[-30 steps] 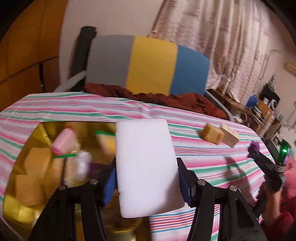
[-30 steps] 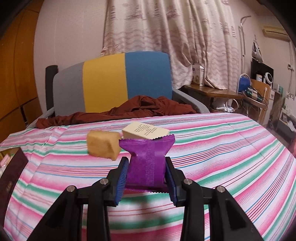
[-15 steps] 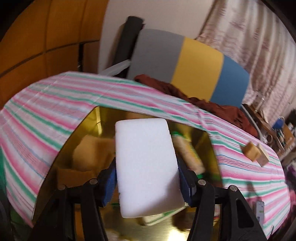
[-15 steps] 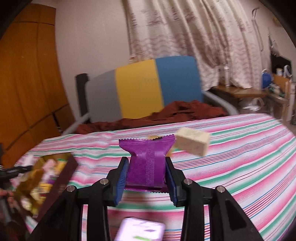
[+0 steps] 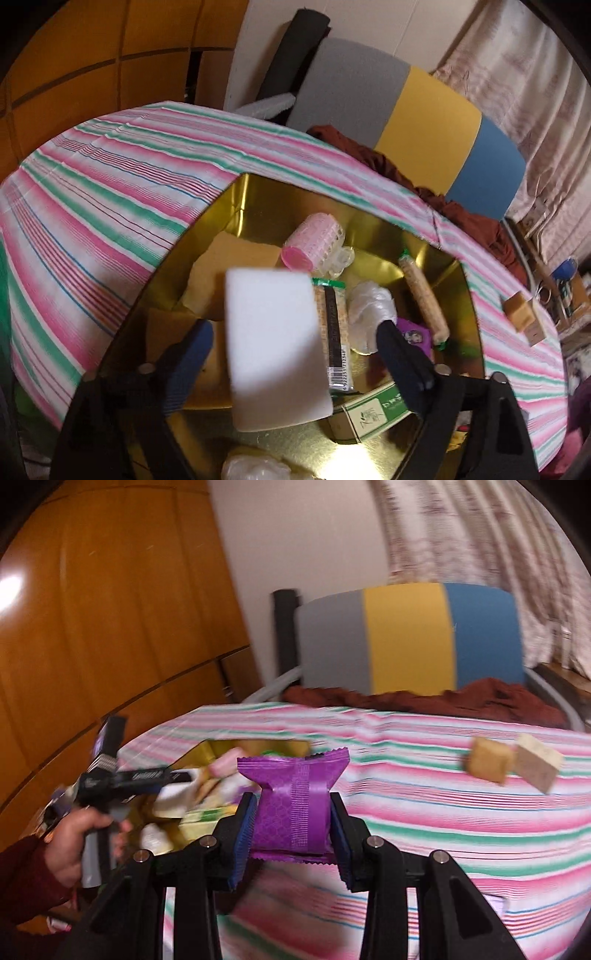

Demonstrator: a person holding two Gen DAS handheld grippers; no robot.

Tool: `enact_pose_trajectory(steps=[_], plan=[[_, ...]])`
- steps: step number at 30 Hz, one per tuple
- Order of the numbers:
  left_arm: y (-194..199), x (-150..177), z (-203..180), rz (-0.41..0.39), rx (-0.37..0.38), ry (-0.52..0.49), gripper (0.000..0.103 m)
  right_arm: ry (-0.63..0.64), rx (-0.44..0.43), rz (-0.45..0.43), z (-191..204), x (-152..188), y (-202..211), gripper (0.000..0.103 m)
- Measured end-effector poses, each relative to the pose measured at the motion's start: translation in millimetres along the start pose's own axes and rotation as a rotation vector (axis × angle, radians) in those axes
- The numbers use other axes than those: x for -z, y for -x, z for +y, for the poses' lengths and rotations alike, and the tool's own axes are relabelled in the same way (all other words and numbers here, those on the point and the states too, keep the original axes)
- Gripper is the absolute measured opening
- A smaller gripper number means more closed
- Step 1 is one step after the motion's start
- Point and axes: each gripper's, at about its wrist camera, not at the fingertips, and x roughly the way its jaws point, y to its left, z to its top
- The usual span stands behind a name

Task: Organize objects
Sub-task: 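Carry the white block and purple packet over the gold tray and open both tools, then move the right tool to the cream box and grasp it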

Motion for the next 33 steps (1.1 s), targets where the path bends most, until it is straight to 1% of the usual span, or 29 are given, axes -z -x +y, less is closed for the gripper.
enact_pose_trajectory(steps=[4, 7, 10, 12, 16, 20, 24, 27, 29, 33], plan=[[23, 1, 7, -0.079, -0.012, 0.032, 0.098, 0.028, -0.086, 0.048, 26, 4, -15, 0.038], [41, 1, 14, -0.147, -0.035, 0.066, 0.103, 0.054, -0.128, 0.091, 45, 11, -27, 0.038], [55, 0, 20, -0.196, -0.050, 0.067, 0.103, 0.079, -0.161, 0.139, 62, 15, -41, 0.038], [59, 0, 21, -0.200, -0.070, 0.047, 0.103, 0.094, -0.175, 0.170, 70, 17, -50, 0.038], [65, 0, 25, -0.196, -0.065, 0.044, 0.103, 0.118, -0.198, 0.228, 87, 21, -71, 0.038], [68, 2, 32, -0.195, -0.053, 0.069, 0.103, 0.128, -0.190, 0.274, 96, 22, -91, 0.038], [69, 4, 36, -0.185, -0.062, 0.069, 0.103, 0.139, -0.174, 0.327, 102, 27, -109, 0.038], [70, 6, 39, -0.183, -0.059, 0.074, 0.103, 0.124, -0.172, 0.360, 102, 32, -118, 0.039], [70, 7, 40, -0.179, -0.058, 0.078, 0.103, 0.100, -0.163, 0.366, 101, 34, -122, 0.039], [70, 8, 42, -0.175, -0.051, 0.083, 0.103, 0.045, -0.181, 0.372, 94, 33, -121, 0.042]])
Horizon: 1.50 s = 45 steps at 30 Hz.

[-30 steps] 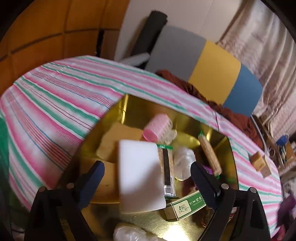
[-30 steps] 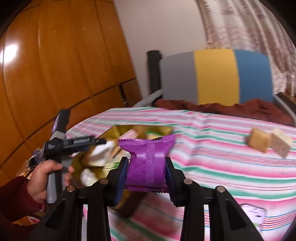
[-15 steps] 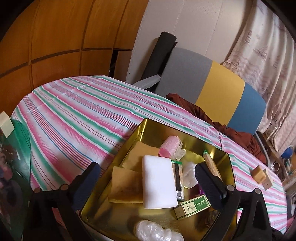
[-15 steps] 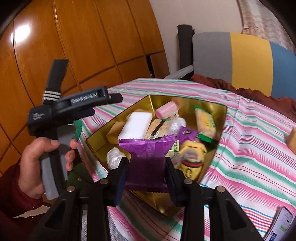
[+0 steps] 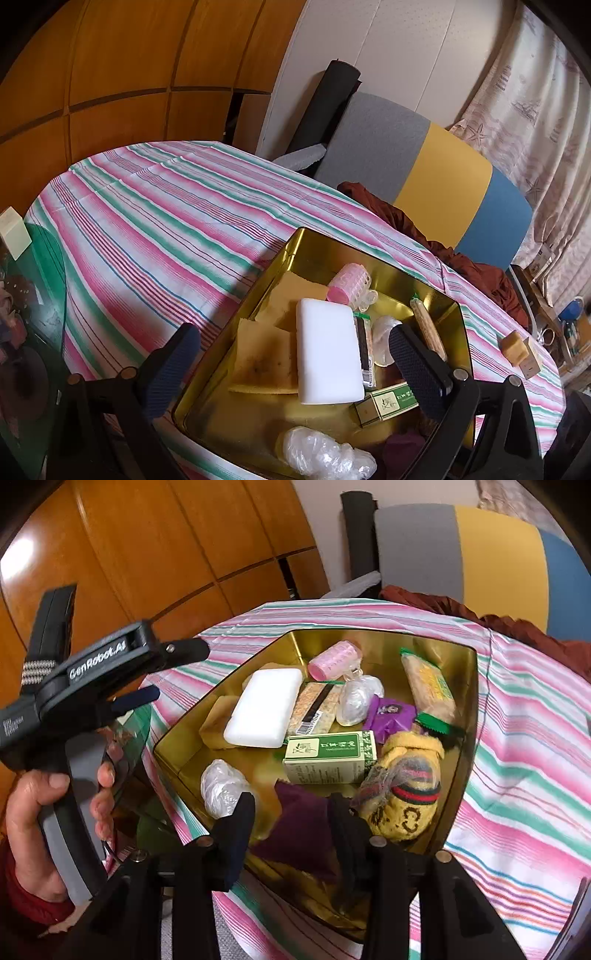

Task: Organize objects
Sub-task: 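Move the right tool to the cream box and grasp it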

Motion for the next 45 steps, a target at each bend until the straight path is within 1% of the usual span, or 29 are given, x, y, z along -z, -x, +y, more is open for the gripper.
enact_pose_trajectory(steps=[7, 12, 16, 21, 24, 28, 33, 35, 37, 39, 42, 45], plan=[[-1, 3, -3, 0.014, 0.009, 0.004, 0.103, 0.001, -0.011, -0.041, 0, -1, 16, 0.042], [0, 5, -16, 0.024, 0.028, -0.026, 0.103, -0.016, -0.001, -0.077, -7, -3, 33, 0.042], [-1, 7, -30, 0.035, 0.047, -0.054, 0.103, -0.034, 0.029, -0.103, -19, -6, 46, 0.042], [1, 13, -51, 0.052, 0.082, -0.096, 0.103, -0.079, 0.088, -0.125, -45, -5, 64, 0.042], [1, 18, -66, 0.073, 0.110, -0.128, 0.103, -0.110, 0.125, -0.129, -65, -2, 74, 0.042], [1, 25, -92, 0.097, 0.145, -0.189, 0.103, -0.169, 0.215, -0.135, -100, 2, 93, 0.042], [1, 36, -127, 0.130, 0.194, -0.262, 0.103, -0.227, 0.296, -0.154, -140, 15, 120, 0.043], [1, 41, -139, 0.144, 0.215, -0.289, 0.103, -0.248, 0.324, -0.161, -154, 23, 131, 0.046], [-3, 46, -153, 0.185, 0.233, -0.321, 0.103, -0.268, 0.357, -0.171, -168, 30, 140, 0.049], [-5, 51, -167, 0.217, 0.257, -0.341, 0.103, -0.290, 0.409, -0.183, -184, 37, 150, 0.051], [-2, 60, -185, 0.230, 0.283, -0.380, 0.103, -0.343, 0.505, -0.176, -223, 46, 164, 0.054], [1, 70, -202, 0.240, 0.321, -0.423, 0.103, -0.401, 0.554, -0.187, -268, 51, 181, 0.055]])
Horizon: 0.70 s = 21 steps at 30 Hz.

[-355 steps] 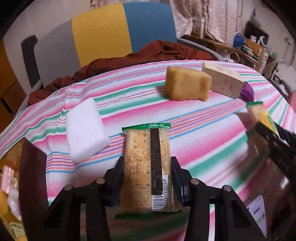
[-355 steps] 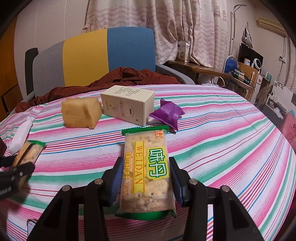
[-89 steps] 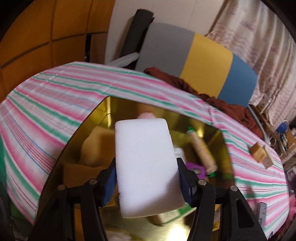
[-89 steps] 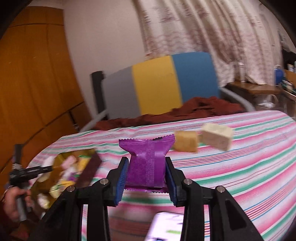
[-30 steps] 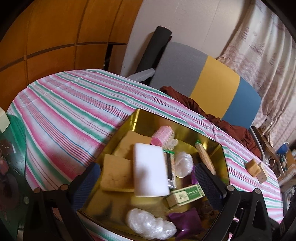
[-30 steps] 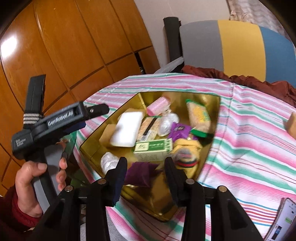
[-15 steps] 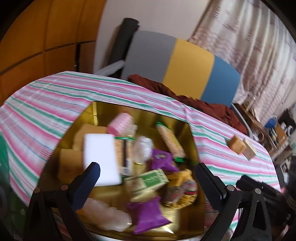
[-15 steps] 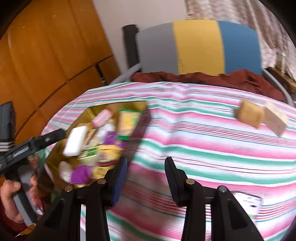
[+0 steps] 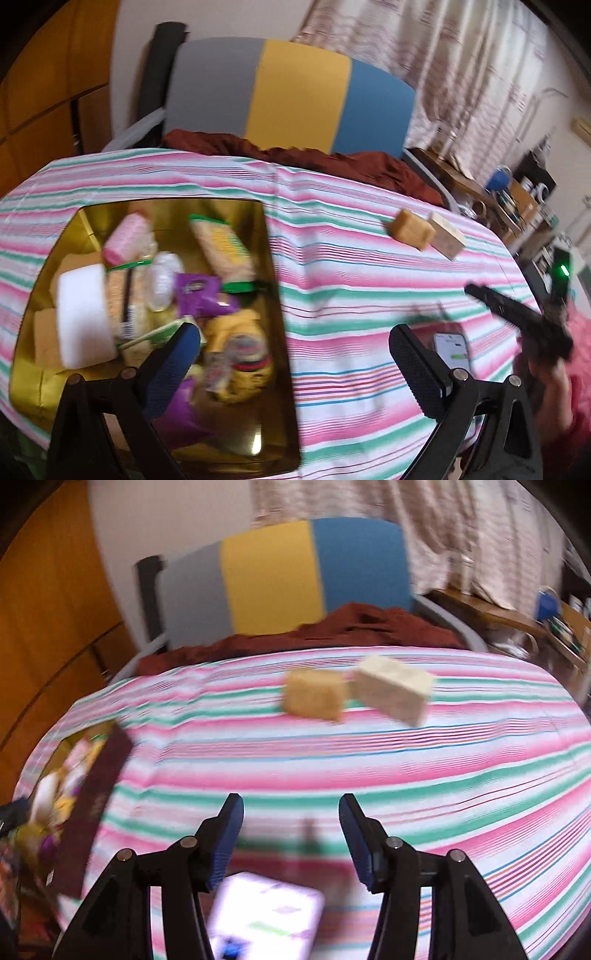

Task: Organize objects
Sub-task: 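Move the right tool to the cream box and grasp it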

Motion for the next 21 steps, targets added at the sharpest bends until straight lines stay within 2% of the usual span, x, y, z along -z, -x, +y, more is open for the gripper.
enact_pose_trajectory(steps=[3, 5, 7, 10, 13, 17, 21], plan=[[-7, 1, -12, 0.020, 0.018, -0.021, 0.103, -0.038, 0.048, -0.019, -39, -19, -10, 0.059], [-14, 2, -18, 0.040, 0.024, -0.025, 0.103, -0.070, 0.061, -0.024, -68, -35, -19, 0.069], [-19, 3, -23, 0.053, 0.021, -0.031, 0.103, -0.088, 0.064, -0.027, -90, -50, -28, 0.072], [-27, 5, -29, 0.072, 0.023, -0.040, 0.103, -0.081, 0.065, -0.028, -109, -71, -41, 0.079], [-34, 6, -36, 0.095, 0.020, -0.054, 0.103, -0.077, 0.035, -0.018, -116, -90, -58, 0.080], [-41, 6, -44, 0.114, 0.011, -0.077, 0.103, -0.003, 0.039, -0.004, -114, -111, -82, 0.080], [-46, 6, -45, 0.126, 0.005, -0.074, 0.103, 0.027, -0.046, 0.030, -118, -122, -101, 0.080]])
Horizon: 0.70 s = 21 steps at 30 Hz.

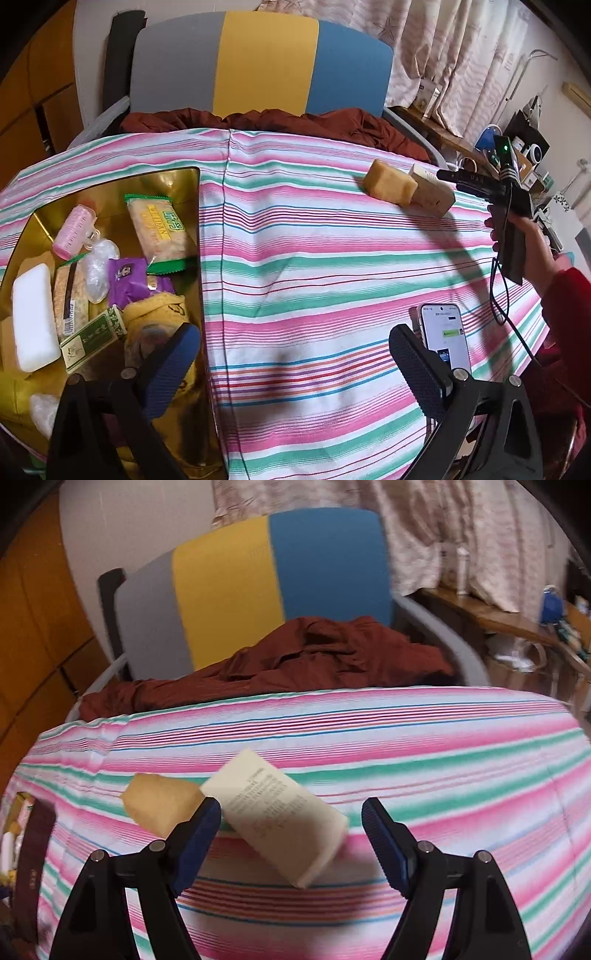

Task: Organize objects
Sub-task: 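Move the right tool to the cream box and grasp it, then grasp the yellow sponge with the left tool while the right holds the cream box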

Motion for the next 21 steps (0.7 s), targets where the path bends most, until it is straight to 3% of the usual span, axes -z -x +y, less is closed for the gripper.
enact_pose_trajectory(steps=[5, 9, 13, 17, 21], plan=[[-7, -2, -2, 0.015, -0.001, 0.000, 0.103, 0.132, 0.004, 0.086, 17, 5, -15, 0.080], [-9, -3, -6, 0.018, 0.005, -0.002, 0.103, 0.175, 0.008, 0.095, 30, 15, -18, 0.075], [-10, -4, -11, 0.025, 0.006, -0.006, 0.103, 0.115, -0.010, 0.102, 32, 20, -24, 0.054], [-9, -10, -16, 0.008, 0.008, -0.014, 0.103, 0.005, -0.047, 0.067, 30, 29, -18, 0.053], [-14, -21, -25, -0.003, 0.018, -0.036, 0.103, -0.061, -0.031, 0.022, 32, 46, -3, 0.053]])
